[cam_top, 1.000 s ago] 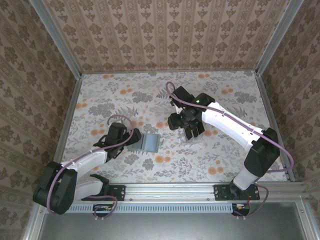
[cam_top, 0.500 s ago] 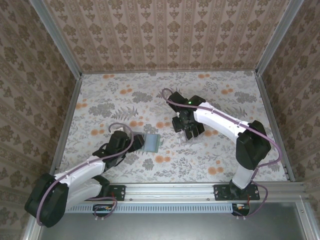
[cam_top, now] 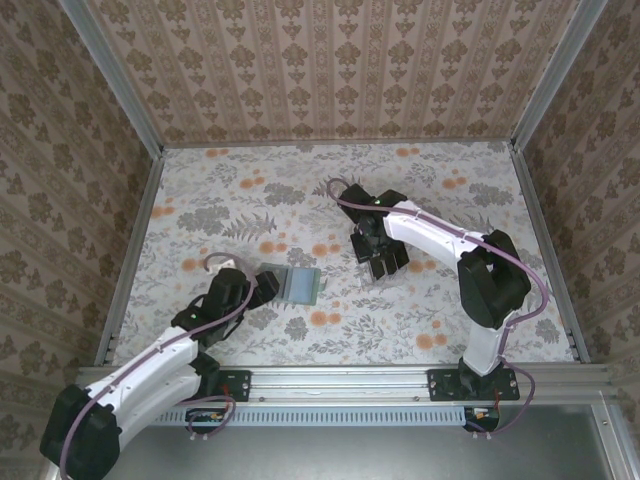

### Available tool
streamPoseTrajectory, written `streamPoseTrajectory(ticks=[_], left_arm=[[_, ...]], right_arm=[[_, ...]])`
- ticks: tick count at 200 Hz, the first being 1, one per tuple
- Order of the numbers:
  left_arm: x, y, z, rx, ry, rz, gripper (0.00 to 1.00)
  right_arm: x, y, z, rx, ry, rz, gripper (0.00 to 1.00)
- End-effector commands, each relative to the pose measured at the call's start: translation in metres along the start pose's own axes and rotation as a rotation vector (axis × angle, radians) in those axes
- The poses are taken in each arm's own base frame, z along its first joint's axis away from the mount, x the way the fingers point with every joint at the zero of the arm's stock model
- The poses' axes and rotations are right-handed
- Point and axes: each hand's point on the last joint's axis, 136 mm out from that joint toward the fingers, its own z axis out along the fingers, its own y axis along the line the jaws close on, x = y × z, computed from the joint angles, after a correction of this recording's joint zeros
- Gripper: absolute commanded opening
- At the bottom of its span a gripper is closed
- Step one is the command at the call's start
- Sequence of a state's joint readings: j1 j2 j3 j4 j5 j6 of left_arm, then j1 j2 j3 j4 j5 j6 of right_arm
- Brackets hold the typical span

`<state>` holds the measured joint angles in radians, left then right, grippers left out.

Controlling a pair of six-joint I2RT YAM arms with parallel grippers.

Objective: Put the credit cards into the card holder
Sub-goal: Pick up the credit card from the storage box.

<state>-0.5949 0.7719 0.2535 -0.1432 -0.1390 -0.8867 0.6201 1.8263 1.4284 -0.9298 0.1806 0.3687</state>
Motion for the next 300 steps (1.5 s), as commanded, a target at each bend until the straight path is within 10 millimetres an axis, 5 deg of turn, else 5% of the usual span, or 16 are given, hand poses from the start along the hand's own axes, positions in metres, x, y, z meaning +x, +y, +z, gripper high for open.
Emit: streamPoseTrajectory(ticks=[1,62,164,300], left_arm=[[-0.006,0.001,0.000,-0.033,-0.005,0.016,1.00],[-0.012,-0.006,0.002,-0.031,-0.010,0.047,1.00],[-0.010,-0.005,0.005,-0.029,-0.004,0.050,1.00],[-0.007,-0.004,0.008,-0.033,0.005,0.054,1.00]], right_arm=[[0.007,-0.008,0.008,0.033,0.021,0.004,0.48],[0.021,-0.007,0.019,0.015,0.047,0.027,0.46],[0.014,-0.009,-0.009,-0.013,-0.015,0.052,0.37],[0.025,-0.007,0.005,-0.019,0.019,0.047,0.22]])
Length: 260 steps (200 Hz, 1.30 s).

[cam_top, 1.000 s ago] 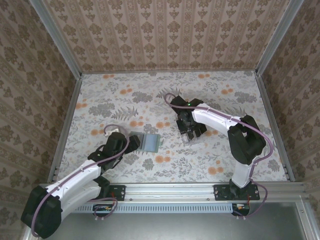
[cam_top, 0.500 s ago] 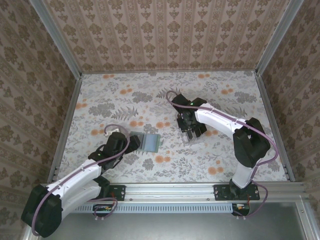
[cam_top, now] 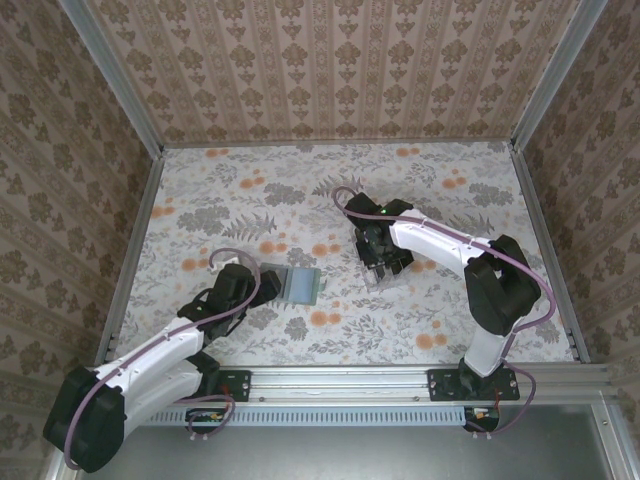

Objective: Put the credit cards into the card holder
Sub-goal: Pick up the credit card from the storage box, then insert the credit card into the card slot.

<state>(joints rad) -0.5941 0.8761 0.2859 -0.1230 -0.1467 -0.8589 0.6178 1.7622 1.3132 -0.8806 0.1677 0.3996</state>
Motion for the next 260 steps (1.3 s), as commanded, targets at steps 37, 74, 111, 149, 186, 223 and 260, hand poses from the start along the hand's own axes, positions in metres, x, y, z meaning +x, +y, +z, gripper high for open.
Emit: streamPoseTrajectory(ticks=[37,74,111,149,186,223,260], left_arm=[[-0.009,-0.005,-0.001,0.008,-0.026,0.021,1.00],[-0.011,-0.007,0.001,0.013,-0.028,0.030,1.00],[-0.018,-0.014,0.005,0.015,-0.025,0.071,1.00],[-0.029,-0.026,0.014,0.032,-0.027,0.109,1.00],[-0.033,-0.038,0.026,0.048,-0.007,0.126,1.00],[-0.028,-0.040,0.034,0.041,0.016,0.123,1.00],[-0.016,-0.035,0.036,0.008,0.030,0.133,1.00]], right_arm=[[0.004,0.000,-0.002,-0.016,0.016,0.001,0.09],[-0.007,0.002,-0.020,-0.038,-0.017,-0.025,0.00],[-0.018,0.007,-0.044,-0.085,-0.068,-0.032,0.00],[-0.024,0.016,-0.069,-0.174,-0.136,-0.005,0.00],[-0.022,0.023,-0.090,-0.267,-0.196,0.035,0.00],[-0.014,0.026,-0.101,-0.339,-0.233,0.073,0.00],[-0.005,0.024,-0.105,-0.370,-0.251,0.096,0.00]])
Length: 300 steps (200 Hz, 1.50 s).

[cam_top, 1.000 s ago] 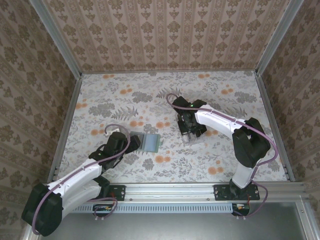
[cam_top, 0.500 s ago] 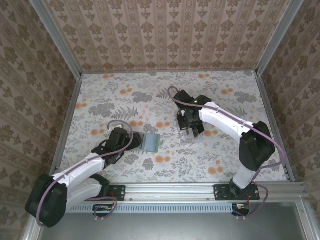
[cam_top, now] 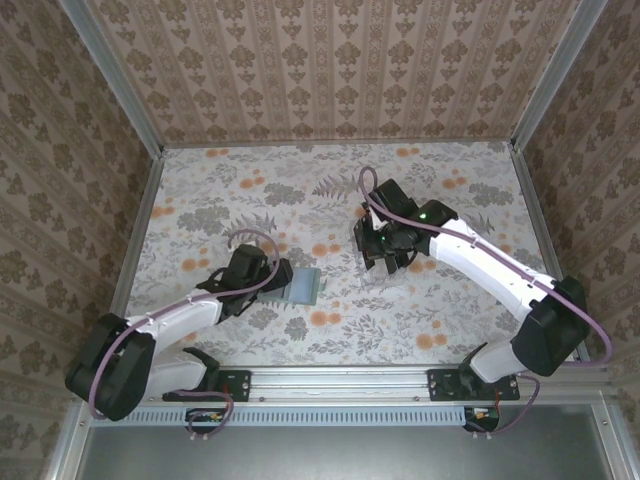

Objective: Put the credit cards into the card holder
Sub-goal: Insert the credit card into the card slot.

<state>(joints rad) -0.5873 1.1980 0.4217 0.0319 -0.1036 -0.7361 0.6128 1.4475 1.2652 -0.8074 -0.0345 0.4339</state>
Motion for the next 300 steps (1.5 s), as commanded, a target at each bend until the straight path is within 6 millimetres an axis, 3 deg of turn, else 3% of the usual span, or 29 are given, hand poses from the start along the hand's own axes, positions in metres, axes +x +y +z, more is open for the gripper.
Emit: streamPoseTrajectory(ticks=[1,70,134,191,250,300], left_arm=[[-0.004,-0.005,0.000,0.000,-0.019,0.010,1.00],[0.015,0.003,0.001,-0.036,-0.006,0.005,1.00],[0.016,0.007,0.003,-0.062,-0.004,0.012,1.00],[0.026,0.002,0.005,-0.050,0.014,0.014,1.00],[0.035,-0.014,-0.005,-0.010,0.005,0.018,1.00],[0.019,0.008,-0.020,-0.123,-0.032,0.050,1.00]], right_arm=[[0.002,0.005,-0.008,-0.048,-0.024,0.037,0.00],[0.007,0.008,-0.014,-0.089,-0.041,0.056,0.00],[0.011,0.007,-0.013,-0.095,-0.041,0.068,0.00],[0.012,0.007,-0.014,-0.100,-0.042,0.072,0.00],[0.013,0.010,-0.010,-0.114,-0.038,0.082,0.00],[0.011,0.026,0.003,-0.220,-0.059,0.114,0.00]])
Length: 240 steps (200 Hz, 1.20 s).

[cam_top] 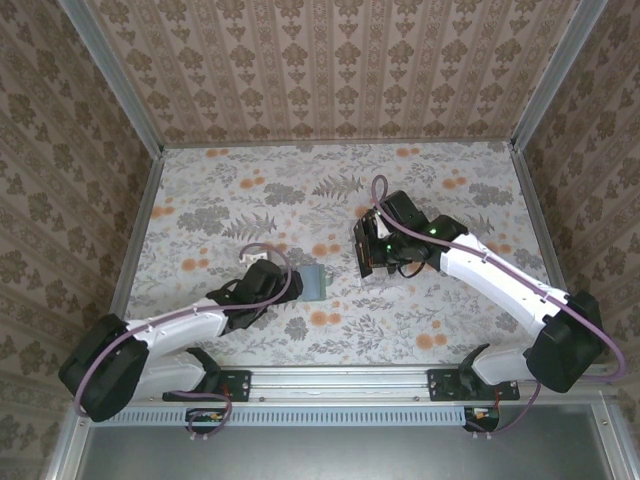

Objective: Put the credit cards into the card holder
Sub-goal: Insert the credit card into the card slot.

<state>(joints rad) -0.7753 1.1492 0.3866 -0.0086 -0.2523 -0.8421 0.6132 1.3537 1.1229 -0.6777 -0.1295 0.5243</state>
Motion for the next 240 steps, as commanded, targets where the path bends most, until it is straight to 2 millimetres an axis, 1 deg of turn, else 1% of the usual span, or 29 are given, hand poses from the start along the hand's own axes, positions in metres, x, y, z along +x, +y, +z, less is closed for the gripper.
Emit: streamPoseTrajectory(ticks=[1,28,42,62,77,78,80,83,126,156,207,240], left_arm=[[-0.009,0.023,-0.008,-0.106,-0.015,0.016,1.00],[-0.020,0.036,-0.010,-0.151,0.008,0.047,1.00],[-0.023,0.041,-0.008,-0.168,0.027,0.063,1.00],[-0.024,0.044,-0.005,-0.179,0.055,0.090,1.00],[-0.023,0.044,-0.003,-0.179,0.071,0.106,1.00],[-0.022,0.044,-0.002,-0.179,0.073,0.107,1.00],[-0.022,0.044,-0.002,-0.178,0.075,0.109,1.00],[-0.022,0.044,-0.002,-0.179,0.077,0.109,1.00],[-0.013,0.048,0.004,-0.194,0.115,0.121,1.00],[-0.005,0.054,0.006,-0.209,0.133,0.115,1.00],[0.006,0.064,0.006,-0.235,0.153,0.091,1.00],[0.012,0.076,0.004,-0.307,0.175,0.057,0.98]], right_arm=[[-0.003,0.015,0.004,-0.103,-0.029,0.030,0.00],[-0.009,0.032,0.018,-0.201,-0.076,0.049,0.00],[-0.009,0.040,0.028,-0.238,-0.094,0.051,0.00],[-0.008,0.053,0.039,-0.289,-0.129,0.054,0.00],[-0.010,0.062,0.042,-0.326,-0.167,0.054,0.00],[-0.010,0.062,0.042,-0.328,-0.170,0.053,0.00],[-0.007,0.061,0.050,-0.320,-0.157,0.057,0.00],[-0.006,0.061,0.053,-0.320,-0.158,0.059,0.00],[-0.001,0.073,0.072,-0.343,-0.178,0.069,0.00],[0.004,0.079,0.086,-0.353,-0.176,0.071,0.00],[0.012,0.089,0.104,-0.369,-0.173,0.077,0.00],[0.016,0.090,0.114,-0.367,-0.181,0.084,0.00]])
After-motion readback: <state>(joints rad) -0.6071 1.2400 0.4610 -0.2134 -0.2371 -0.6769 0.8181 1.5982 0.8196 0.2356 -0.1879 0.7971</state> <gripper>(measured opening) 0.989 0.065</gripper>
